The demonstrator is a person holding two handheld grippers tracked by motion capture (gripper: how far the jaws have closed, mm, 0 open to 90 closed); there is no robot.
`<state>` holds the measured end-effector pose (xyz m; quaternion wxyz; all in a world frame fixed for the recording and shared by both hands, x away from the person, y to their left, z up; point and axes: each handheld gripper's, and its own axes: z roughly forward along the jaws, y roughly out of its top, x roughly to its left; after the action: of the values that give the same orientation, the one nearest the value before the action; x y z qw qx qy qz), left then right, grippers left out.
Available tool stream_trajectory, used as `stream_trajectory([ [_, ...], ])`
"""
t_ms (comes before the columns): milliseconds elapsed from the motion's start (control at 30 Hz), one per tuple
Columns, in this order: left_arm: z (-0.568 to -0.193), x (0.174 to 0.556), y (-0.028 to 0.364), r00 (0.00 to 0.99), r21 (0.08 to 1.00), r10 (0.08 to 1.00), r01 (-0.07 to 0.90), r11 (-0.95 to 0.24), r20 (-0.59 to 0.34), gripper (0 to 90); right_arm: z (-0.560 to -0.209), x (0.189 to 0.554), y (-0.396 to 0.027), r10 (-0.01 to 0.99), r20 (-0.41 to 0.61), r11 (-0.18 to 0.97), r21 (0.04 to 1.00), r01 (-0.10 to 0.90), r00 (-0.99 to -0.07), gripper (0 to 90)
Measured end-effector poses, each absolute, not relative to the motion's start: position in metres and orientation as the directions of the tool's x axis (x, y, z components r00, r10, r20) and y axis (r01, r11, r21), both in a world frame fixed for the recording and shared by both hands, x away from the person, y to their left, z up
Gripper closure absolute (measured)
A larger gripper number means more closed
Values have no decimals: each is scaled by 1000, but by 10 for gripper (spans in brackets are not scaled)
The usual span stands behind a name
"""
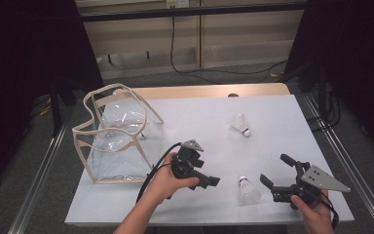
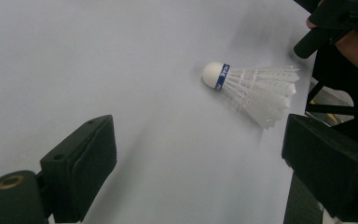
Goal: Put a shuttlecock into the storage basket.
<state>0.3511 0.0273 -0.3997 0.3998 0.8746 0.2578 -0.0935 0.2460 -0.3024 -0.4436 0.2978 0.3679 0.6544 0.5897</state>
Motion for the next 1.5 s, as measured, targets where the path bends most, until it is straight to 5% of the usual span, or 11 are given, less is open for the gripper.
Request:
stream_trajectory([
  [1500, -422, 332, -18, 890, 645, 308, 456, -613, -337, 86, -444, 246, -302, 831, 45, 36, 990, 134, -555, 9],
])
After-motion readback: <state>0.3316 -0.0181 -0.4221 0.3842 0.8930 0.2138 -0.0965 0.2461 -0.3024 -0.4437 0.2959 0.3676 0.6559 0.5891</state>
